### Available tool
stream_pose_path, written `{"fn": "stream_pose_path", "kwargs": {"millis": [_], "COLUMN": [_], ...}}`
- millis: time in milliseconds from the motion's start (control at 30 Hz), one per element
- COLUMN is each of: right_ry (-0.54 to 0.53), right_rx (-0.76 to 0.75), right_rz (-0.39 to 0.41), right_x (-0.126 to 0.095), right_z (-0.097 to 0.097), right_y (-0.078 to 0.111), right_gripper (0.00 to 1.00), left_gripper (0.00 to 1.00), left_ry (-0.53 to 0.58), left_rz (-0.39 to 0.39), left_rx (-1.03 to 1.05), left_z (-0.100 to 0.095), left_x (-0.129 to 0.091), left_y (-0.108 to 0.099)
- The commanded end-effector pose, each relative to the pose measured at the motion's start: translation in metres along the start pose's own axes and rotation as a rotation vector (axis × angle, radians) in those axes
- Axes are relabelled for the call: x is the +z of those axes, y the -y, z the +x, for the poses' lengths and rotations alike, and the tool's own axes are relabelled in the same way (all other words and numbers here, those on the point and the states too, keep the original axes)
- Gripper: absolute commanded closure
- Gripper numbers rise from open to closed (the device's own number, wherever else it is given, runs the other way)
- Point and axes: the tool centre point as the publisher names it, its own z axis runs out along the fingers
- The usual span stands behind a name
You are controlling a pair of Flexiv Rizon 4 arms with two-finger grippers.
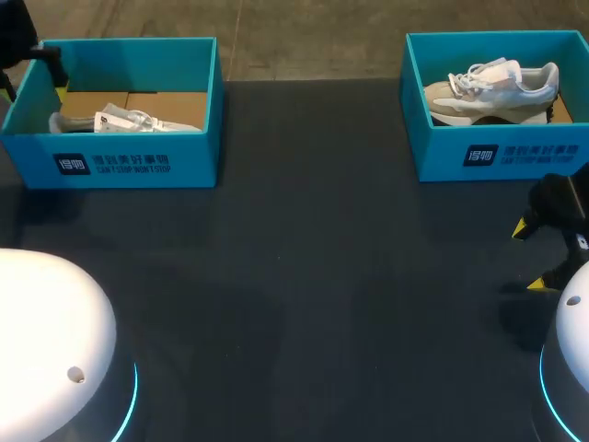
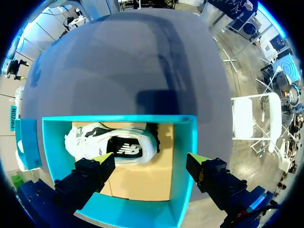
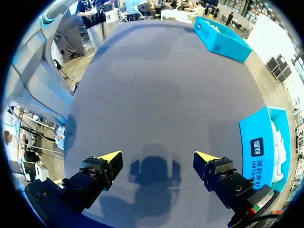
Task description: Take the shoe out of the shoebox, open the shoe tongue, remove and reinsert the insole, then place the shoe into the shoebox
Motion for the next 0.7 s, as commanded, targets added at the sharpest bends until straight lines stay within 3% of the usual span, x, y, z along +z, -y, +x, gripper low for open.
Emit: {"fn": "stream_pose_path", "kwargs": {"millis": [33,300,700], "right_ry": [0.001,0.001,-0.004], "right_rx": [0.000,0.000,-0.003], "right_rz": [0.003,0.003,0.010], "right_x": [0.000,0.000,-0.001], "right_z": [0.001,0.001,-0.001], "right_y": [0.000,0.000,-0.001], "right_gripper": [0.00,0.00,0.00], "left_gripper": [0.00,0.00,0.00], "left_ry": [-0.014,0.019,0.019], "left_rz": [-0.002,-0.018,-0.018], "left_rx": [-0.007,-0.001,-0.001], "left_z": [-0.001,0.002,0.002], "left_x": [-0.016,-0.043,-0.043], "left_y": [0.016,0.035,0.035]}}
